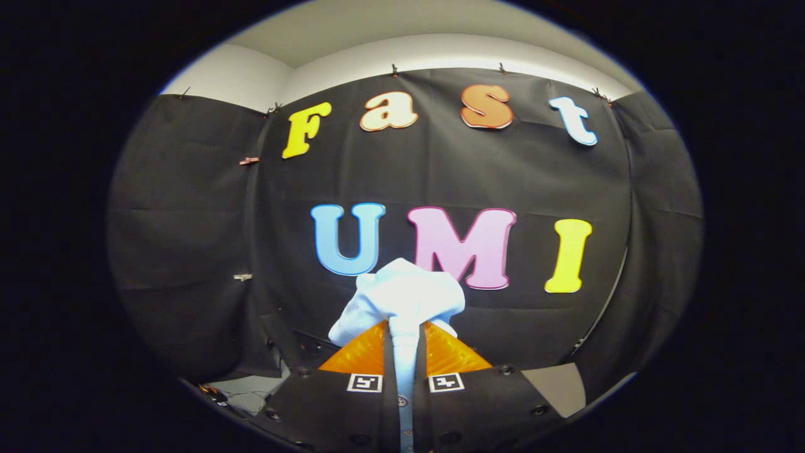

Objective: Put the clothes into the washing machine and then close the washing machine lid.

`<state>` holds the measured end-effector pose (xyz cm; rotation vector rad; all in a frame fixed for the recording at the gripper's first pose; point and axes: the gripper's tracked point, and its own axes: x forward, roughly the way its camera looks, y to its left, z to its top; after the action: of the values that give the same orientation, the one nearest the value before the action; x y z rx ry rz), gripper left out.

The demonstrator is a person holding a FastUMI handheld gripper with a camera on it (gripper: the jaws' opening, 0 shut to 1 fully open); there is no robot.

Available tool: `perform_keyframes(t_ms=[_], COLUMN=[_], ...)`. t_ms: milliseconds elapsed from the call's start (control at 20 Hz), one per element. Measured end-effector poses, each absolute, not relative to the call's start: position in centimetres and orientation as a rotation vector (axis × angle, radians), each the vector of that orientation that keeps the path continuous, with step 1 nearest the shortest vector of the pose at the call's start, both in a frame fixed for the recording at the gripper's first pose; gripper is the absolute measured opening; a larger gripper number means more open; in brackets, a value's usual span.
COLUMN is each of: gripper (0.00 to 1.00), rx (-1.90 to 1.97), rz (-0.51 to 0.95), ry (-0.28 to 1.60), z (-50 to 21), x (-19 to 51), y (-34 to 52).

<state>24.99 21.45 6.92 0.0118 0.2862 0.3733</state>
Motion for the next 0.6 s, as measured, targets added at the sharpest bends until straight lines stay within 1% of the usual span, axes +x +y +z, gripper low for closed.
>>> perform_keyframes(t_ms=[250,600], gripper=[0.12,0.12], rx=[0.022,0.001], rz=[0.525,0.678], ry=[0.302,0.384], z=[3.8,-3.8], x=[25.1,25.0], y=[30.5,39.1])
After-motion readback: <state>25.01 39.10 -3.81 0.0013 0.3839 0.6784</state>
